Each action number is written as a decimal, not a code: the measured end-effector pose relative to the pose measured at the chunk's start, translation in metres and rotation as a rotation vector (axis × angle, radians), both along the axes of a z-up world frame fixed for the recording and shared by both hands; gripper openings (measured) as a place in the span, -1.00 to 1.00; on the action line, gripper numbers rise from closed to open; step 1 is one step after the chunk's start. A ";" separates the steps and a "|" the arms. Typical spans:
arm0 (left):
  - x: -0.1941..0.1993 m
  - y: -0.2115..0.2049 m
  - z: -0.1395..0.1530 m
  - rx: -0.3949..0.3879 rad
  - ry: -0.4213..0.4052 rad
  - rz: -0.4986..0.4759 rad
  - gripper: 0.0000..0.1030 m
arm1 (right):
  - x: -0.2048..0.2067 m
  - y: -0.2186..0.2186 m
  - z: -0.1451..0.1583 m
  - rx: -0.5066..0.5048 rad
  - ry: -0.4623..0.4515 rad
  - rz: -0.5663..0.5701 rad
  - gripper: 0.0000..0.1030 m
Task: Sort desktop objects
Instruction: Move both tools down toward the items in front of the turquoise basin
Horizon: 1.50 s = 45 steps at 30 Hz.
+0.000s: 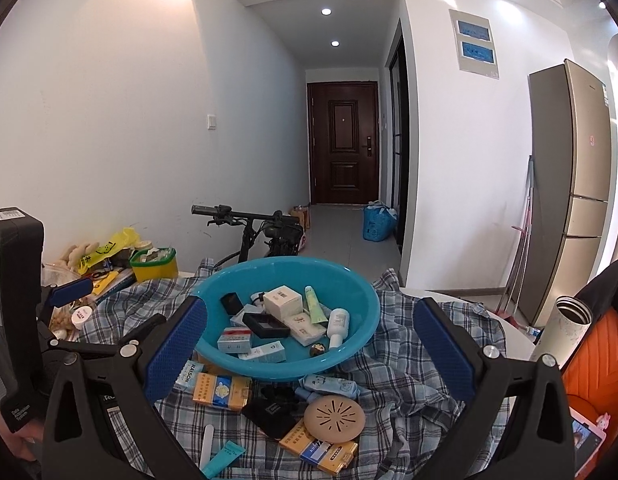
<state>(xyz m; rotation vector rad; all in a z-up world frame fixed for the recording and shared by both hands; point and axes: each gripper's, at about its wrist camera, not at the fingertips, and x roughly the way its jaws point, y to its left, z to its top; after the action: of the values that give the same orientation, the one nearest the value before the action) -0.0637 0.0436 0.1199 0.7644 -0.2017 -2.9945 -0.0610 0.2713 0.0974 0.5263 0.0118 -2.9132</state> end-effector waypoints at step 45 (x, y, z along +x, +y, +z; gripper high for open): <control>-0.031 -0.001 -0.125 0.007 -0.267 -0.007 1.00 | -0.044 0.007 -0.122 0.041 -0.323 -0.029 0.99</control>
<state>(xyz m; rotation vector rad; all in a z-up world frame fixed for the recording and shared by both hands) -0.0943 0.0423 -0.0052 1.1647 -0.2033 -2.8906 -0.1047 0.2781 -0.0249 1.0046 0.0206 -2.8242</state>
